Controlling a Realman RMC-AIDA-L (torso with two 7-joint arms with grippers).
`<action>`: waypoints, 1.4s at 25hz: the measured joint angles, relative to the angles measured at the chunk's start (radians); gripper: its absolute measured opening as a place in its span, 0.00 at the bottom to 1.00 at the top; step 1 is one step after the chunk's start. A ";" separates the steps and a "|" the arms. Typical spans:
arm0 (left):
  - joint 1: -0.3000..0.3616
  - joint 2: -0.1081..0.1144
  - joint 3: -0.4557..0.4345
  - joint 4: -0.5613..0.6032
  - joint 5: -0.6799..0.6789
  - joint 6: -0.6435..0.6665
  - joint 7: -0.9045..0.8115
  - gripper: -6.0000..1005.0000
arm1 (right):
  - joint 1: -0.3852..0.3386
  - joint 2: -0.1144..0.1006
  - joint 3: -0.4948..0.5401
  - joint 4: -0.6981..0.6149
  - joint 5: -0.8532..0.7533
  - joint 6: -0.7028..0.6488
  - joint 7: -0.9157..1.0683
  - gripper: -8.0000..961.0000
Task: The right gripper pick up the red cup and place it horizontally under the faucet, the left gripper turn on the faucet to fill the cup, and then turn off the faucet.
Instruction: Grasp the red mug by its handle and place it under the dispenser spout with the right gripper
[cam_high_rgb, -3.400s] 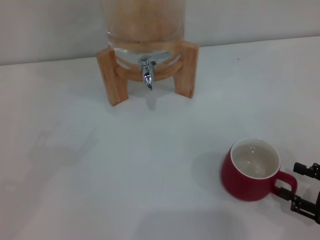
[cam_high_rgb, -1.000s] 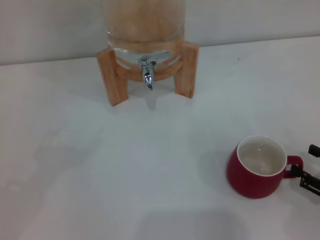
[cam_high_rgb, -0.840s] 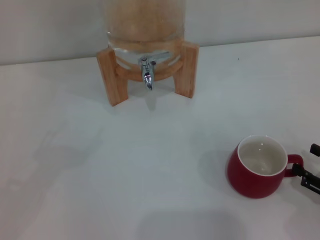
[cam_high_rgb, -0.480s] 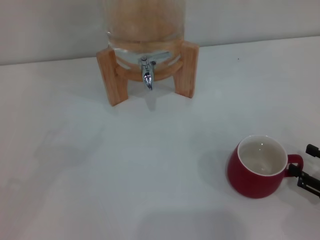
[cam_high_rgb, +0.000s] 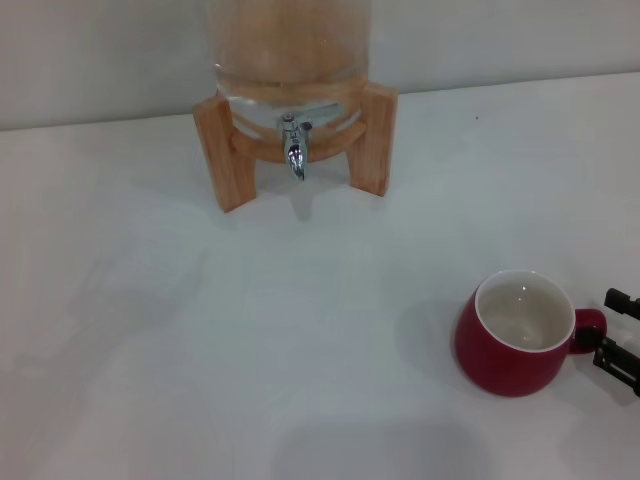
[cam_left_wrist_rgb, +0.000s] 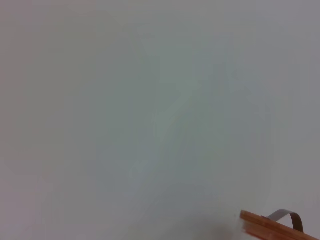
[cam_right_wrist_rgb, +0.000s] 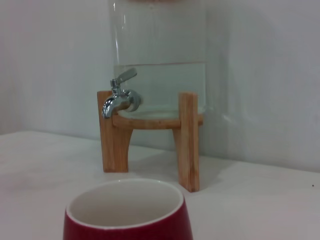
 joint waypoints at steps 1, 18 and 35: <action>0.000 0.000 0.000 0.000 0.000 0.000 0.000 0.87 | 0.002 0.000 0.001 0.005 0.001 0.000 -0.003 0.63; -0.002 -0.002 0.000 0.000 0.000 0.000 -0.002 0.87 | 0.040 0.002 0.010 0.058 0.028 0.006 -0.049 0.22; -0.004 -0.001 0.000 -0.001 0.000 0.003 -0.004 0.87 | 0.075 0.002 0.009 0.092 0.058 0.010 -0.038 0.17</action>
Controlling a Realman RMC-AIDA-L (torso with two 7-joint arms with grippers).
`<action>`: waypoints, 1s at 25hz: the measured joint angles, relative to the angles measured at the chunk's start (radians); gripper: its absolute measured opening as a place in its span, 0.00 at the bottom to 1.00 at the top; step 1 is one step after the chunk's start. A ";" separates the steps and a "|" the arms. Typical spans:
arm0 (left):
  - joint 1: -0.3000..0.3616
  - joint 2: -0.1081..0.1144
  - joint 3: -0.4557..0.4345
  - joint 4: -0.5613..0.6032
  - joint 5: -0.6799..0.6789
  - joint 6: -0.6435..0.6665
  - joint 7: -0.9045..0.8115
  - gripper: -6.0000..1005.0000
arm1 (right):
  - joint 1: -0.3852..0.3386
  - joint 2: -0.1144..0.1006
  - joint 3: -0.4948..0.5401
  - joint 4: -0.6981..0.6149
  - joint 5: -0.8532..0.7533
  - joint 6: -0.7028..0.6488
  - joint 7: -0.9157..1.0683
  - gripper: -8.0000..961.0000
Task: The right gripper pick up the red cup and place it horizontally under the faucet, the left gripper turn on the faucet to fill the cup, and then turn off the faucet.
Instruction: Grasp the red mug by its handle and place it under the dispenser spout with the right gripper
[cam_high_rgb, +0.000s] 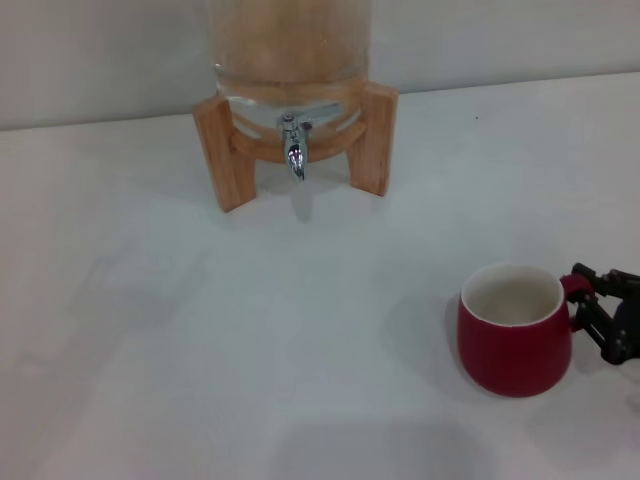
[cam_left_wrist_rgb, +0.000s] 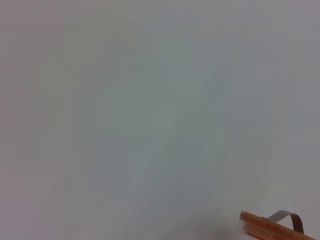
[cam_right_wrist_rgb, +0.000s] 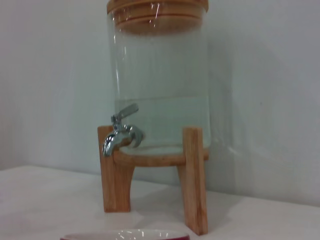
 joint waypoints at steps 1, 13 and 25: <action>0.000 0.000 0.000 0.000 0.000 0.000 0.000 0.87 | 0.005 0.000 -0.002 0.002 0.001 0.000 0.000 0.17; 0.003 0.000 0.001 -0.005 0.006 0.000 0.000 0.87 | 0.080 0.002 -0.006 0.035 0.000 -0.002 -0.006 0.17; 0.006 -0.001 0.006 -0.001 0.009 0.000 0.000 0.87 | 0.173 0.002 -0.001 0.124 0.000 -0.064 -0.072 0.17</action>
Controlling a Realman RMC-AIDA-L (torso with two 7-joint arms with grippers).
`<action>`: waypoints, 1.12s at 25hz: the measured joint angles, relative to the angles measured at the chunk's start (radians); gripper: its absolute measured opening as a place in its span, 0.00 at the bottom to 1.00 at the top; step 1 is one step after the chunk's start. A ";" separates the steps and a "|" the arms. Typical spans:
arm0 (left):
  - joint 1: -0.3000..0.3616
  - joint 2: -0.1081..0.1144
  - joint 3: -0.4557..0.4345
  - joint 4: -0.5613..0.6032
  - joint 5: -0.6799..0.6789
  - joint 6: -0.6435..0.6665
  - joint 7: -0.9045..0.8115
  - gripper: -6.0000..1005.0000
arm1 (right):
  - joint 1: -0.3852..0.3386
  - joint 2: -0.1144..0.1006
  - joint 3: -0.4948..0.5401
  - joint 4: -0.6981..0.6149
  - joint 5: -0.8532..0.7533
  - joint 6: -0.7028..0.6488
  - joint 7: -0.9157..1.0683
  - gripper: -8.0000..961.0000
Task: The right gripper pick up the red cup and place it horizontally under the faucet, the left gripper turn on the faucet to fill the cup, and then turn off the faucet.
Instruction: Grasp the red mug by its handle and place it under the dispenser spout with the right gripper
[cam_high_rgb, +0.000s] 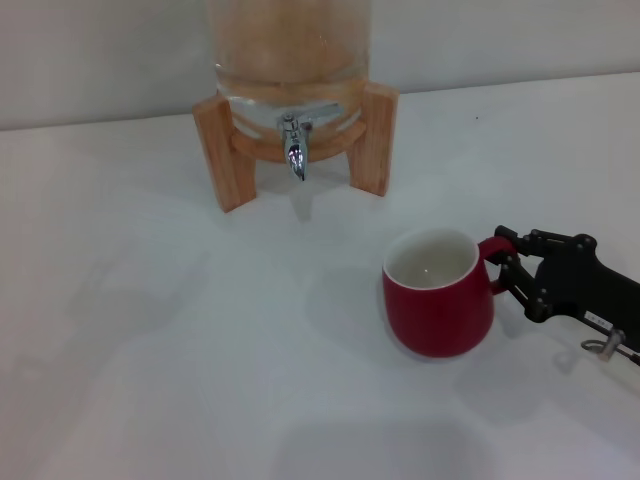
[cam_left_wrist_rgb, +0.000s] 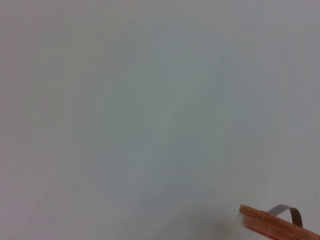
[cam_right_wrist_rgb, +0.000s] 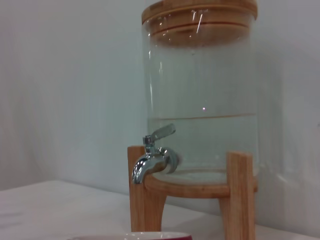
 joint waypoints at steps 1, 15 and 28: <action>0.000 0.000 0.000 0.000 0.000 0.000 0.000 0.87 | 0.004 0.000 0.001 0.005 0.000 -0.006 -0.005 0.17; -0.003 -0.001 0.000 -0.002 0.000 -0.001 0.000 0.87 | 0.072 0.004 0.001 0.050 0.002 -0.085 -0.026 0.16; 0.001 -0.002 0.003 -0.002 0.000 -0.002 0.001 0.87 | 0.147 0.014 0.001 0.069 0.002 -0.151 -0.027 0.16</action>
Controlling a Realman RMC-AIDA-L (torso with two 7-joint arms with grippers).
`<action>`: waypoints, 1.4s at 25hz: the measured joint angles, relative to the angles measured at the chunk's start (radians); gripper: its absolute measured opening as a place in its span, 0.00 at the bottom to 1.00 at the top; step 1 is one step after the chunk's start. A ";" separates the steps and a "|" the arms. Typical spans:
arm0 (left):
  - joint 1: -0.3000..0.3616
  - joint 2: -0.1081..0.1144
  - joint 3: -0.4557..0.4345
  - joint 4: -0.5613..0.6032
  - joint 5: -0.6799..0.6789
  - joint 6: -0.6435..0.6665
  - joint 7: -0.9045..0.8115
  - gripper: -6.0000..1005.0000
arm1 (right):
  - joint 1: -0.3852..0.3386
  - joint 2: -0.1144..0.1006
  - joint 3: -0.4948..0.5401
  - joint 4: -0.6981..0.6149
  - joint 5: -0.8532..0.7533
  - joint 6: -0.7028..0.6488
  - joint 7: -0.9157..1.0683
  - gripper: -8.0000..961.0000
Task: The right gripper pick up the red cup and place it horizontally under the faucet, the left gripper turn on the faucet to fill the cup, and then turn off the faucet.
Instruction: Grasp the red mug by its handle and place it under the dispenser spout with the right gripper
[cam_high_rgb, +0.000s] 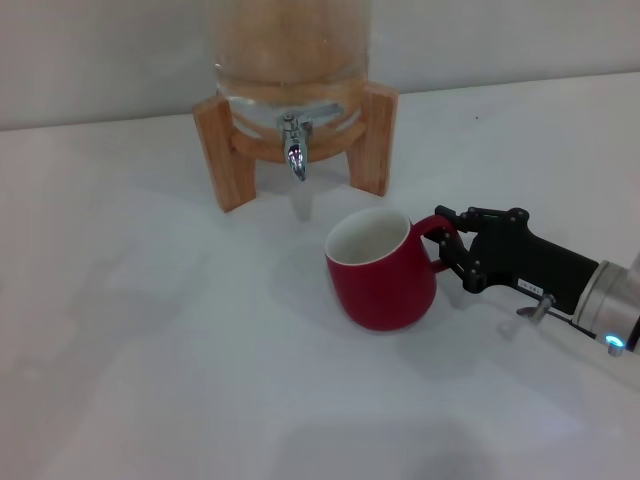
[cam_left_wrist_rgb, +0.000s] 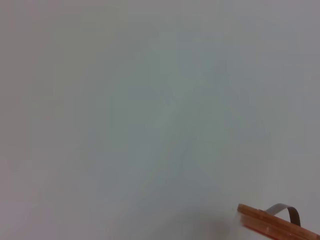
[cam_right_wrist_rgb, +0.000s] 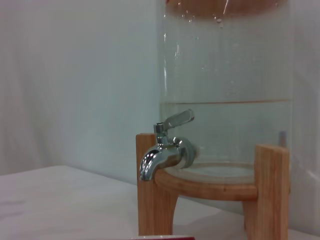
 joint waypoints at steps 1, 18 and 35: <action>0.000 0.000 0.000 -0.001 0.000 0.000 0.000 0.87 | 0.003 0.000 0.000 0.000 0.000 -0.004 0.000 0.16; -0.007 -0.002 0.000 -0.003 0.000 0.000 0.002 0.87 | 0.078 0.001 0.029 0.065 0.024 -0.091 -0.027 0.15; -0.008 -0.003 0.000 0.001 0.001 -0.008 -0.004 0.87 | 0.081 0.001 0.070 0.103 0.024 -0.100 -0.082 0.15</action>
